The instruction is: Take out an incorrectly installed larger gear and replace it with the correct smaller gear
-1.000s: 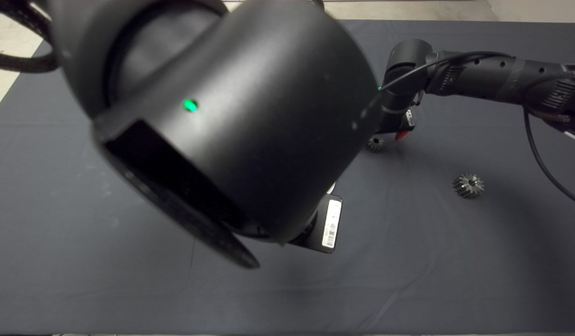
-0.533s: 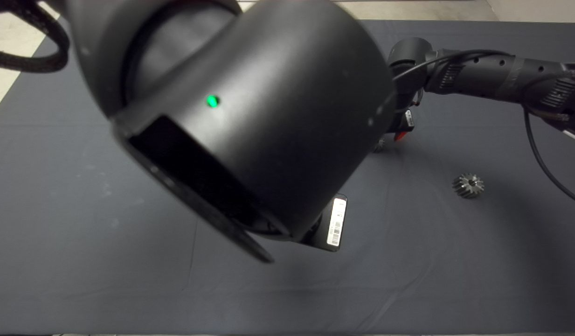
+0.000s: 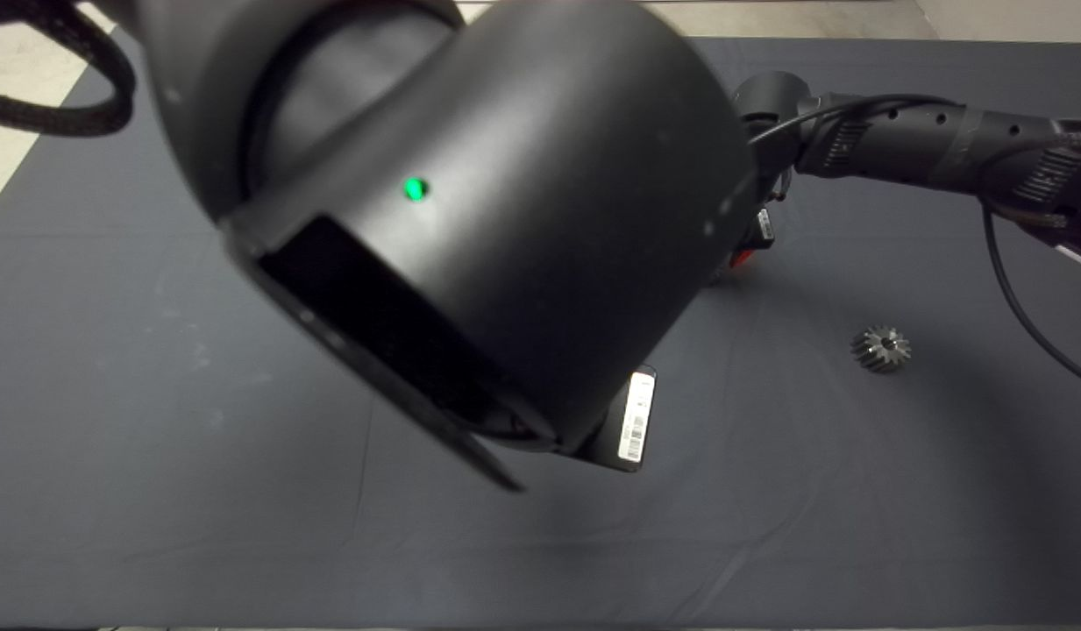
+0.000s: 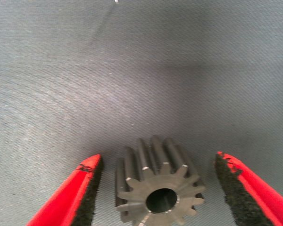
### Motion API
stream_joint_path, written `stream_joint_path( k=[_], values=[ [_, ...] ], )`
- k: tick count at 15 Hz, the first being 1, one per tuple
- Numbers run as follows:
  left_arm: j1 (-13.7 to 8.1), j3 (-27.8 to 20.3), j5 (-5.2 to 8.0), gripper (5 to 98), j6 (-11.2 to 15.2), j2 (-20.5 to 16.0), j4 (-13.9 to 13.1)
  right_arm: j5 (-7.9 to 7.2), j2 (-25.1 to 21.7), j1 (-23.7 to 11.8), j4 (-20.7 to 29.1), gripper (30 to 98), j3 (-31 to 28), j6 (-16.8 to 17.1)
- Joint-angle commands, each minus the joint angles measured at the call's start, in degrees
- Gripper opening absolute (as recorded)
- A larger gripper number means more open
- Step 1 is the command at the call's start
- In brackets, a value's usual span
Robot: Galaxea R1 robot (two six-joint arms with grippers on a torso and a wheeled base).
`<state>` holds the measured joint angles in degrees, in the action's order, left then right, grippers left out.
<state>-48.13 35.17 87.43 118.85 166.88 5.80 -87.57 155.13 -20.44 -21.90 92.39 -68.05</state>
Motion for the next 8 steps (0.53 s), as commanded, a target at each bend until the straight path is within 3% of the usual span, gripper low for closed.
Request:
stream_joint_path(
  k=[1, 8],
  values=[
    [-1.09, 0.06, 4.06, 54.6, -0.28, 0.52, -0.44, -4.54, 0.14, 0.05, 2.30, 62.6, -0.07, -0.16],
    [-1.05, 0.41, 4.06, 54.6, -0.98, 0.52, -0.44, -4.19, 0.40, -0.04, 2.38, 50.9, -0.39, -0.24]
  ],
)
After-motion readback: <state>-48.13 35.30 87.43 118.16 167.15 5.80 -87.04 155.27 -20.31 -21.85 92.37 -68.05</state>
